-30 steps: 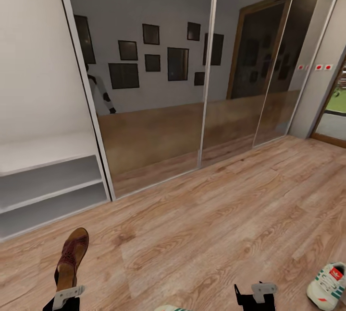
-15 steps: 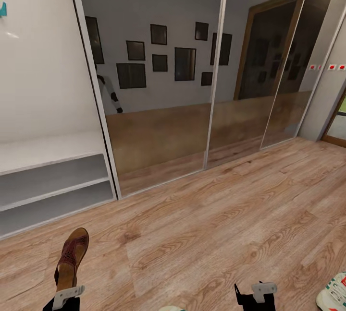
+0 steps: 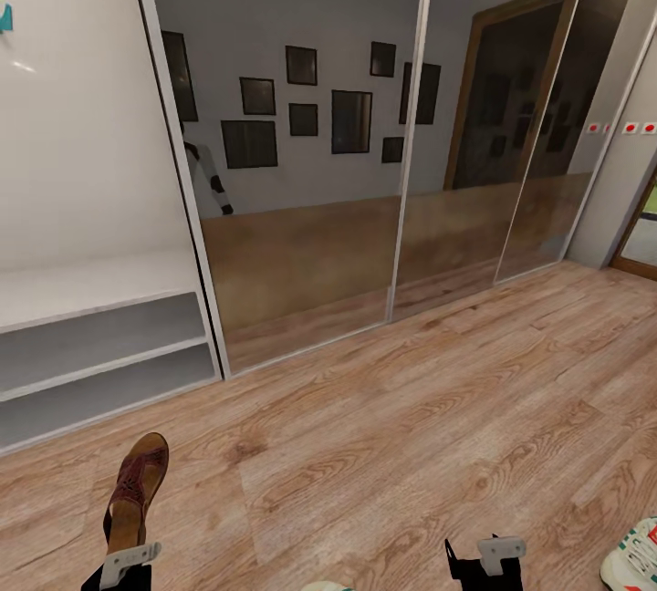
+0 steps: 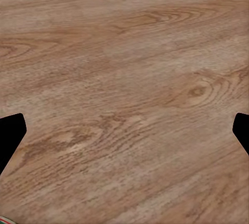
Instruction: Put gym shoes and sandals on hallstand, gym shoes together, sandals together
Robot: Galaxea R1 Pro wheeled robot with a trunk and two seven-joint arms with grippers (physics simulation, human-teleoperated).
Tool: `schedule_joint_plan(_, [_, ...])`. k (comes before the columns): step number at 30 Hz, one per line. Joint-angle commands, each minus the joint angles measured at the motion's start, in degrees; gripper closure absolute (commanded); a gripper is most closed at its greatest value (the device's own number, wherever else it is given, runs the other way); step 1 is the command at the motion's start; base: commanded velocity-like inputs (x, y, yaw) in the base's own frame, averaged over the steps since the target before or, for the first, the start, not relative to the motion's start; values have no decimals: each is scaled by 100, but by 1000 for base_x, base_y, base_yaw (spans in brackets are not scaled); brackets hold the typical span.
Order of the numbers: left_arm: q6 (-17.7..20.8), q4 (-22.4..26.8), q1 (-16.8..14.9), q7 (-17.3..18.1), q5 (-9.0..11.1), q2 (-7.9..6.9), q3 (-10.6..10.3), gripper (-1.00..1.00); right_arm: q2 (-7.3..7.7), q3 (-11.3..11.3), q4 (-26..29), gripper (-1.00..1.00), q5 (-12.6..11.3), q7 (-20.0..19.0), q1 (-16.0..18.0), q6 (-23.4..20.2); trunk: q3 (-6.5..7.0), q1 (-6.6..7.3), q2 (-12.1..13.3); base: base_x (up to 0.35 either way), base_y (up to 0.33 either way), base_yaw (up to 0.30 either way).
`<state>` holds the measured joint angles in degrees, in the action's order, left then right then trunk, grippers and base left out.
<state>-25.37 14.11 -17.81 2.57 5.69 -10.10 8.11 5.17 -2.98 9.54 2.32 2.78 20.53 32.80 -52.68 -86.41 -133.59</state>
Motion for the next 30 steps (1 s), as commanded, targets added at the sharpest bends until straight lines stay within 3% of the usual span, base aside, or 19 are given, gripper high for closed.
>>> schedule_joint_plan(1, [-12, -5, -3, 24, 38, -1, -2, 100, 2, -27, -4, -100, 23, 29, 3, 11, -5, 1, -2, 0, 0, 0])
schedule_joint_plan(12, [-12, -6, -3, 24, 36, -1, -5, 100, 8, -90, -18, -100, 91, -10, 3, 2, -5, 1, -2, 0, 0, 0])
schedule_joint_plan(16, [-12, 3, -3, 30, 25, -1, -12, 100, 28, -366, -9, -100, 256, -19, 3, -12, -5, 1, -2, 0, 0, 0])
schedule_joint_plan(17, [-10, 7, -5, 31, 18, -1, -16, 100, 45, -546, 7, -100, 381, -22, 3, -20, -5, 1, -2, 0, 0, 0])
schedule_joint_plan(22, [13, 39, -20, 52, -12, -26, -39, 100, 71, -1013, 158, -100, 844, -30, 3, -69, -5, 1, -2, 0, 0, 0])
schedule_joint_plan(24, [43, 60, -55, 92, -37, -60, -59, 100, 83, -1181, 355, -100, 1239, -33, 5, -177, -5, 1, -2, 0, 0, 0])
schedule_joint_plan(25, [68, 90, -83, 143, -62, -99, -77, 100, 121, -1262, 661, -100, 1783, -67, 15, -450, -5, 1, -2, 0, 0, 0])
schedule_joint_plan(26, [72, 99, -90, 163, -70, -109, -79, 100, 129, -1270, 723, -100, 1883, -97, 18, -527, -5, 1, -2, 0, 0, 0])
schedule_joint_plan(27, [82, 131, -114, 263, -129, -134, -85, 100, 144, -1284, 918, -100, 2130, -274, 28, -792, -5, 1, -2, 0, 0, 0])
schedule_joint_plan(30, [254, 203, -403, 753, -505, -154, -89, 100, 235, -1279, 1339, -100, 2375, -1047, 36, -1435, -5, 1, -2, 0, 0, 0])
